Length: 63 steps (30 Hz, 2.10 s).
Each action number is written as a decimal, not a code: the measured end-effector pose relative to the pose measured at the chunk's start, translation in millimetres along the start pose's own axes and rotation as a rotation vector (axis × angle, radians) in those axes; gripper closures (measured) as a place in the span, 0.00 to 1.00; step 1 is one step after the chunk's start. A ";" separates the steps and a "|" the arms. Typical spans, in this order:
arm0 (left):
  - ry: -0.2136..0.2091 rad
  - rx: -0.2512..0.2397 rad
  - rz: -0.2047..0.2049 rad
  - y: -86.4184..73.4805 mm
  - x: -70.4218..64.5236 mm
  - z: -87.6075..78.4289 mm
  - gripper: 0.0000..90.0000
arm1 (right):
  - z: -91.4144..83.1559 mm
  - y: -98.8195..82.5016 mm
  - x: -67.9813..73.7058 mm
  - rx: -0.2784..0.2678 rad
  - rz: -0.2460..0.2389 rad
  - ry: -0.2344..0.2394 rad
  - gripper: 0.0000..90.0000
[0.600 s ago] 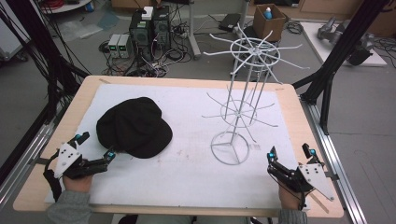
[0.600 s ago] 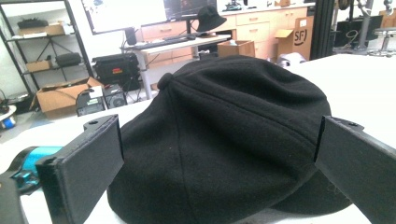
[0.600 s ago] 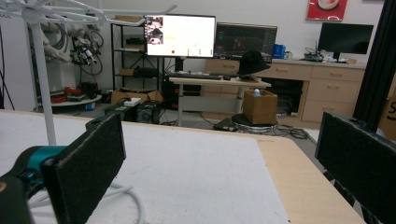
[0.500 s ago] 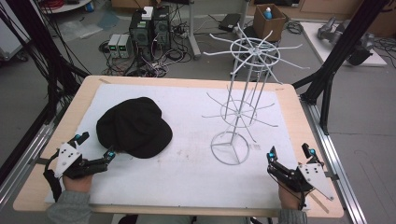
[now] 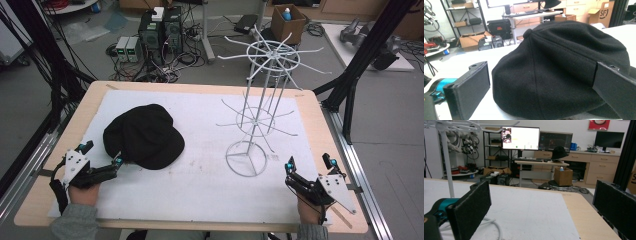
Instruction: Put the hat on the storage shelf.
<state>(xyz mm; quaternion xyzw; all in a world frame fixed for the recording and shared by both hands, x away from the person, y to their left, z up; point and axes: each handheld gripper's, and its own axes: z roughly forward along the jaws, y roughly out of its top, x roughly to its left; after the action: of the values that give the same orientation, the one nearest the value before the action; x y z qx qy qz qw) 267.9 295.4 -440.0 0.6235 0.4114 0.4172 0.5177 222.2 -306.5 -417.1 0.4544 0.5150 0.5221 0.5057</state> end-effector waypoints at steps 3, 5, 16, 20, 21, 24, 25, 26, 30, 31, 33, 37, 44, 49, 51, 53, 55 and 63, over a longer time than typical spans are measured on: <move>-0.003 0.013 0.000 -0.3 0.2 1.4 0.02 | -0.2 -0.1 0.4 0.003 0.001 0.000 0.01; 0.004 0.016 -0.003 -0.8 -0.2 2.5 0.02 | -0.5 0.0 0.6 0.002 -0.002 0.002 0.01; 0.068 0.020 -0.070 -0.9 11.4 11.4 0.02 | 0.0 -0.4 1.9 0.007 -0.009 0.001 0.01; 0.093 0.027 -0.099 -0.7 16.7 16.1 0.02 | 0.5 -0.6 3.1 0.011 -0.019 0.003 0.01; 0.103 0.029 -0.109 -1.0 18.2 16.8 0.02 | 0.5 -0.6 3.1 0.011 -0.019 0.003 0.01; 0.146 0.022 -0.178 -0.8 25.2 17.6 0.03 | 0.6 -0.7 4.1 0.015 -0.021 0.004 0.01; 0.159 0.016 -0.203 -0.6 28.1 17.1 0.03 | 0.6 -0.7 4.1 0.015 -0.021 0.004 0.01; 0.171 0.009 -0.227 -0.4 30.7 16.9 0.03 | 0.7 -0.7 4.6 0.014 -0.023 0.004 0.01; 0.182 0.025 -0.213 4.7 34.0 18.4 0.03 | 0.7 -0.7 5.1 0.013 -0.028 0.005 0.01; 0.174 0.019 -0.200 6.8 32.7 19.1 0.03 | 0.6 -0.6 5.0 0.012 -0.028 0.004 0.01; 0.162 0.010 -0.186 10.8 29.5 21.4 0.03 | 0.5 -0.6 5.0 0.012 -0.028 0.002 0.01; 0.160 0.031 -0.181 13.6 27.9 28.2 0.03 | 0.4 -0.6 5.0 0.012 -0.029 0.003 0.01; 0.177 0.057 -0.231 5.4 36.4 39.5 0.03 | 0.7 -0.6 5.4 0.012 -0.030 0.003 0.01; 0.174 0.054 -0.233 2.3 37.3 46.1 0.03 | 1.1 -0.7 6.5 0.015 -0.029 0.005 0.01; 0.167 0.047 -0.249 2.1 38.2 46.5 0.03 | 1.4 -0.7 6.5 0.014 -0.031 0.006 0.01; 0.166 0.055 -0.243 1.8 38.0 46.9 0.03 | 1.4 -0.6 6.7 0.013 -0.030 0.006 0.01; 0.160 0.068 -0.235 1.5 36.2 47.6 0.03 | 1.3 -0.5 6.7 0.012 -0.030 0.006 0.01; 0.156 0.005 -0.090 31.5 28.9 33.4 0.03 | 1.5 -0.2 5.6 0.009 -0.019 0.000 0.01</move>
<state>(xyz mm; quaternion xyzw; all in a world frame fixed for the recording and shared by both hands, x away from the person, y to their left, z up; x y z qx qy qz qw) 311.0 308.6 -409.9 0.5712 0.4793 0.4397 0.5007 223.2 -300.9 -417.5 0.4516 0.5215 0.5150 0.5088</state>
